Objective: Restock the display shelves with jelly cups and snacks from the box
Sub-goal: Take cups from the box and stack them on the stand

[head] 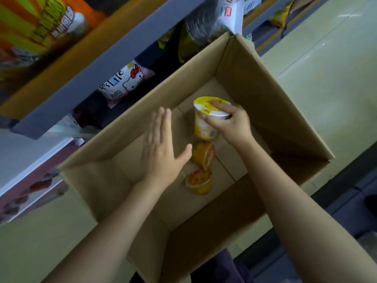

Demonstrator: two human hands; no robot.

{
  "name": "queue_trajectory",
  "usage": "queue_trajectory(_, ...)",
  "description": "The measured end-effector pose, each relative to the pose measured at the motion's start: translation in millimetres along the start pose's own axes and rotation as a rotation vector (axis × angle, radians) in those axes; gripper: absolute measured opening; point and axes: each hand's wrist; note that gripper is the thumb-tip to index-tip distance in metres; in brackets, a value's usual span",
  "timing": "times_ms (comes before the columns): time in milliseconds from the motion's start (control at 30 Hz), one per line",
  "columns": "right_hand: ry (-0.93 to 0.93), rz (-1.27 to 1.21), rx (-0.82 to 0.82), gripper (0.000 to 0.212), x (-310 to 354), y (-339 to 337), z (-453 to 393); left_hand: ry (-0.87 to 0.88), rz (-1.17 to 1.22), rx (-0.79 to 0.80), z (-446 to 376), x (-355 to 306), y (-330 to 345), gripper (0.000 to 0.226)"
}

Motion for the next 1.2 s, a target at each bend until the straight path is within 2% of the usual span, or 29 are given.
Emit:
queue_trajectory(67,0.001,-0.177,0.103,0.049,6.5,-3.9,29.8,-0.336,0.411,0.175,7.0,-13.8,-1.4,0.117)
queue_trajectory(133,0.015,-0.264,0.221,0.041,15.2,-4.1,56.8,-0.604,0.653,0.191,6.3,-23.7,-2.8,0.130)
queue_trajectory(167,0.041,-0.290,0.273,0.041,18.7,-3.6,67.3,-0.649,0.733,0.151,6.4,-23.4,-2.5,0.130)
queue_trajectory(233,0.091,-0.302,0.284,0.042,17.1,-1.7,76.1,-0.700,0.863,0.061,11.3,-16.0,-2.0,0.123)
queue_trajectory(267,0.104,-0.263,0.234,0.042,12.7,-0.8,74.7,-0.749,0.890,0.034,15.7,-11.8,-3.3,0.116)
queue_trajectory(367,0.190,0.063,0.068,0.057,-5.0,-0.2,63.1,-0.893,0.843,-0.020,34.6,5.5,-0.6,0.088)
queue_trajectory(467,0.303,0.275,0.198,0.071,-23.7,9.3,51.8,-1.002,0.838,-0.053,49.6,23.2,7.1,0.064)
queue_trajectory(533,0.301,0.372,0.300,0.083,-36.3,21.4,47.0,-1.041,0.849,-0.057,54.1,30.0,11.2,0.053)
queue_trajectory(600,0.293,0.434,0.337,0.091,-46.9,31.9,44.5,-1.057,0.854,-0.069,55.6,35.6,14.0,0.052)
queue_trajectory(767,0.277,0.463,0.289,0.094,-60.4,38.0,41.0,-1.020,0.874,-0.050,54.1,45.9,18.7,0.068)
queue_trajectory(867,0.272,0.466,0.254,0.093,-61.6,39.9,44.1,-0.998,0.898,-0.047,54.8,47.8,17.5,0.064)
queue_trajectory(933,0.285,0.424,0.206,0.093,-60.2,40.7,47.3,-0.983,0.924,-0.055,55.9,48.5,14.1,0.061)
queue_trajectory(1100,0.256,0.193,0.121,0.085,-40.6,42.1,76.7,-0.925,0.974,-0.040,62.6,50.5,-7.9,0.082)
queue_trajectory(1200,0.254,-0.073,0.125,0.083,-16.0,44.5,107.9,-0.902,0.986,-0.033,67.9,51.6,-30.3,0.070)
Point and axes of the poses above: each hand's wrist, its own z-axis away from the middle knuckle, its own y-axis out of the palm, x = y × z, and after that the axes turned 4 degrees about -x, right-handed
